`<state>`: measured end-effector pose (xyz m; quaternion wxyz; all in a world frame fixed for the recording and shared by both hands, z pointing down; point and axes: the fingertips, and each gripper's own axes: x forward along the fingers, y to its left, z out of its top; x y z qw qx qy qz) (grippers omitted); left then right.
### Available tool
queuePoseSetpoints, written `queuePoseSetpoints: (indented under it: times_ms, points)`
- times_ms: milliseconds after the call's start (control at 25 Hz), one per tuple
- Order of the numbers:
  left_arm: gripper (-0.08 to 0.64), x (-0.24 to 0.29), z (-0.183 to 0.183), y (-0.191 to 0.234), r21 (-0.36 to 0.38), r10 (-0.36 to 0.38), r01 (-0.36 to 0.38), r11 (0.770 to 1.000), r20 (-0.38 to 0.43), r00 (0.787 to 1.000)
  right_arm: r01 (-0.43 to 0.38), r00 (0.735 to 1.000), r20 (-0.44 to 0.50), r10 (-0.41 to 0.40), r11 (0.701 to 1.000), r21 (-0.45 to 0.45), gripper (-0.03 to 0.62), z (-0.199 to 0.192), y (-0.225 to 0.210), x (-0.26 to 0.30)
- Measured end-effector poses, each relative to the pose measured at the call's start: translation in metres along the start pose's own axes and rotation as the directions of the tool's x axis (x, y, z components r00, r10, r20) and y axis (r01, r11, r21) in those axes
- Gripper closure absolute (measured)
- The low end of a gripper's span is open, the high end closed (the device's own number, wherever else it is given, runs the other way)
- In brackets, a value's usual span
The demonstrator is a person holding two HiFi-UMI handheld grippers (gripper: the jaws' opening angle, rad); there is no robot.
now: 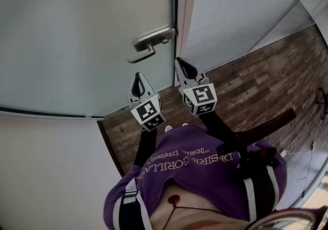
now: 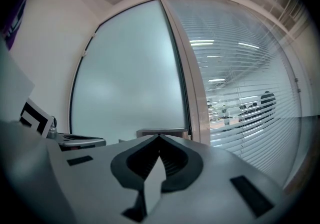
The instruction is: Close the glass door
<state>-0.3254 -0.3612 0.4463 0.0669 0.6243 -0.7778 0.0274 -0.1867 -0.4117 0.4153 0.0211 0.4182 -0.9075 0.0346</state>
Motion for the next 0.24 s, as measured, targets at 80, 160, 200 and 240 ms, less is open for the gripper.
queuePoseSetpoints:
  times_ms: [80, 160, 200, 240]
  points:
    - [0.560, 0.0015, 0.0005, -0.0006, 0.001, 0.001, -0.001, 1.000, 0.000, 1.000, 0.000, 1.000, -0.001, 0.000, 1.000, 0.000, 0.603, 0.0002, -0.0013, 0.0011]
    - [0.560, 0.0028, 0.0018, -0.0011, 0.002, 0.001, -0.001, 1.000, -0.001, 1.000, 0.000, 1.000, -0.001, 0.000, 1.000, 0.000, 0.603, 0.0011, -0.0023, 0.0023]
    - [0.560, 0.0035, 0.0025, -0.0013, 0.003, 0.001, -0.001, 1.000, -0.001, 1.000, 0.001, 1.000, -0.001, -0.001, 1.000, 0.000, 0.603, 0.0016, -0.0028, 0.0029]
    - [0.560, 0.0043, 0.0031, -0.0016, 0.004, 0.001, -0.001, 1.000, -0.001, 1.000, 0.001, 1.000, -0.001, -0.001, 1.000, 0.001, 0.603, 0.0021, -0.0033, 0.0035]
